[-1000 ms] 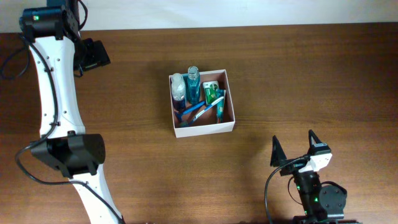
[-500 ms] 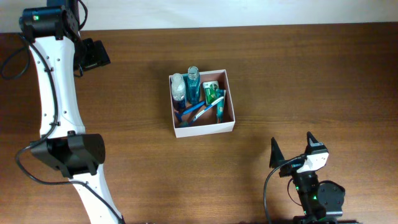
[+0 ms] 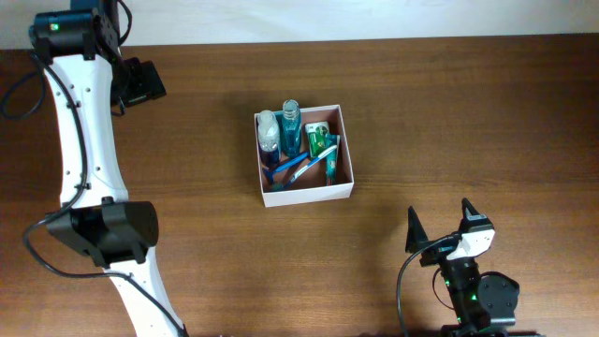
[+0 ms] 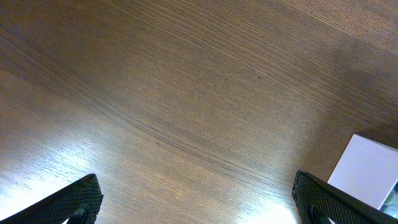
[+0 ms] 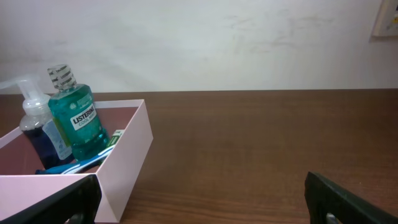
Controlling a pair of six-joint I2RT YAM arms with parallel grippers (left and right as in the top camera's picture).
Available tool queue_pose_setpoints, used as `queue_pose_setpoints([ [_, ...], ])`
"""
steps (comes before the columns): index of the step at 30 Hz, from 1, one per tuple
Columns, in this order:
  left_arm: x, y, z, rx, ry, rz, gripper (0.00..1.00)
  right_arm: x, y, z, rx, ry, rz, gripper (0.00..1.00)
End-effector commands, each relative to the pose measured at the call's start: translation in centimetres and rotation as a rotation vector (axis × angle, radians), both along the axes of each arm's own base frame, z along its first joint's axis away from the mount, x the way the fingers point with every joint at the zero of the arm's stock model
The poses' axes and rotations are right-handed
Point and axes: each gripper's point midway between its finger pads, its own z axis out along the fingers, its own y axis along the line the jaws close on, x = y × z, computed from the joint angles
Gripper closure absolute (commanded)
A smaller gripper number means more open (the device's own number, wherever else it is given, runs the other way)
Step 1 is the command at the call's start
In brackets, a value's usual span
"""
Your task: Pack container
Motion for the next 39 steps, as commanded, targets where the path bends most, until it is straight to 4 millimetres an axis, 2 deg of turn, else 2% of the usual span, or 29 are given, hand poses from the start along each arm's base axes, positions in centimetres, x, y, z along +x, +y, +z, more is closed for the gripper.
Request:
queue_pose_setpoints([
  [1,-0.1,0.1,0.3,0.003,-0.003,-0.006,0.01,0.0,0.0,-0.2,-0.006,-0.001,0.004,0.01],
  [20,-0.2,-0.1,0.5,0.012,-0.009,-0.01,0.01,0.0,0.0,-0.2,-0.006,-0.001,0.004,0.02],
  [23,0.2,-1.6,0.8,-0.072,-0.051,-0.01,0.01,0.0,0.0,-0.2,-0.006,-0.001,0.004,0.01],
  [25,1.3,-3.4,1.1,-0.128,-0.129,-0.046,0.01,0.0,0.0,-0.2,-0.006,-0.001,0.004,0.01],
  [27,2.3,-4.9,1.5,-0.142,-0.212,-0.085,0.01,0.0,0.0,-0.2,-0.006,-0.001,0.004,0.01],
  [30,2.5,-7.3,1.9,-0.118,-0.322,-0.191,0.01,0.0,0.0,-0.2,-0.006,-0.001,0.004,0.01],
  [35,0.3,-10.4,1.6,-0.039,-0.46,-0.423,0.01,0.0,0.0,-0.2,-0.006,-0.001,0.004,0.01],
  [39,-3.0,-10.9,0.7,0.021,-0.55,-0.52,0.01,0.0,0.0,-0.2,-0.006,-0.001,0.004,0.01],
])
